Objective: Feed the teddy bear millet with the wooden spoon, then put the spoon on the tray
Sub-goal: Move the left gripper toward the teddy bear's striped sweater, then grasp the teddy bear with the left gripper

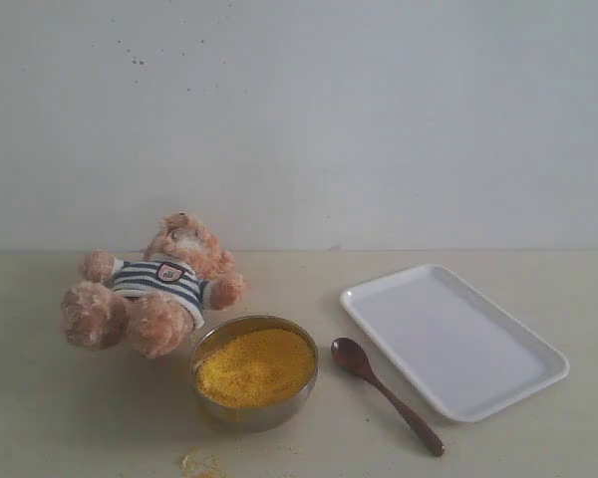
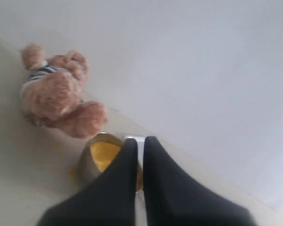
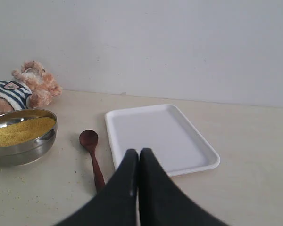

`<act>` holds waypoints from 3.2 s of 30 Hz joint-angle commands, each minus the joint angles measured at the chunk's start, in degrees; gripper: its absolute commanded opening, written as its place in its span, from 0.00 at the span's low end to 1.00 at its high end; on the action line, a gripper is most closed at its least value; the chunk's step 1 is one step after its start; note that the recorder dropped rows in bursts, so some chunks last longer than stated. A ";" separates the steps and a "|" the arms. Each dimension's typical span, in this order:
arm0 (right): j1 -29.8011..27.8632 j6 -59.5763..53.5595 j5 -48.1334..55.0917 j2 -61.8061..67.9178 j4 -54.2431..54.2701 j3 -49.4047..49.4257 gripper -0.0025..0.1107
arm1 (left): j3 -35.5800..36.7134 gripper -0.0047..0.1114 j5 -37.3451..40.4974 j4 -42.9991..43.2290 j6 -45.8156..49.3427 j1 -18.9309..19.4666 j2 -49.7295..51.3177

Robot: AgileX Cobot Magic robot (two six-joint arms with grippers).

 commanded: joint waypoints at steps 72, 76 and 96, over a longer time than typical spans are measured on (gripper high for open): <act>-0.19 -0.22 -0.14 -0.32 0.00 -0.01 0.02 | -86.38 0.65 39.67 19.56 23.20 20.13 115.68; -0.19 -0.22 -0.14 -0.32 0.00 -0.01 0.02 | -83.67 0.65 35.72 11.91 29.44 20.13 116.21; -0.19 -0.22 -0.14 -0.32 0.00 -0.01 0.02 | -83.37 0.77 35.04 -12.35 46.32 20.02 129.08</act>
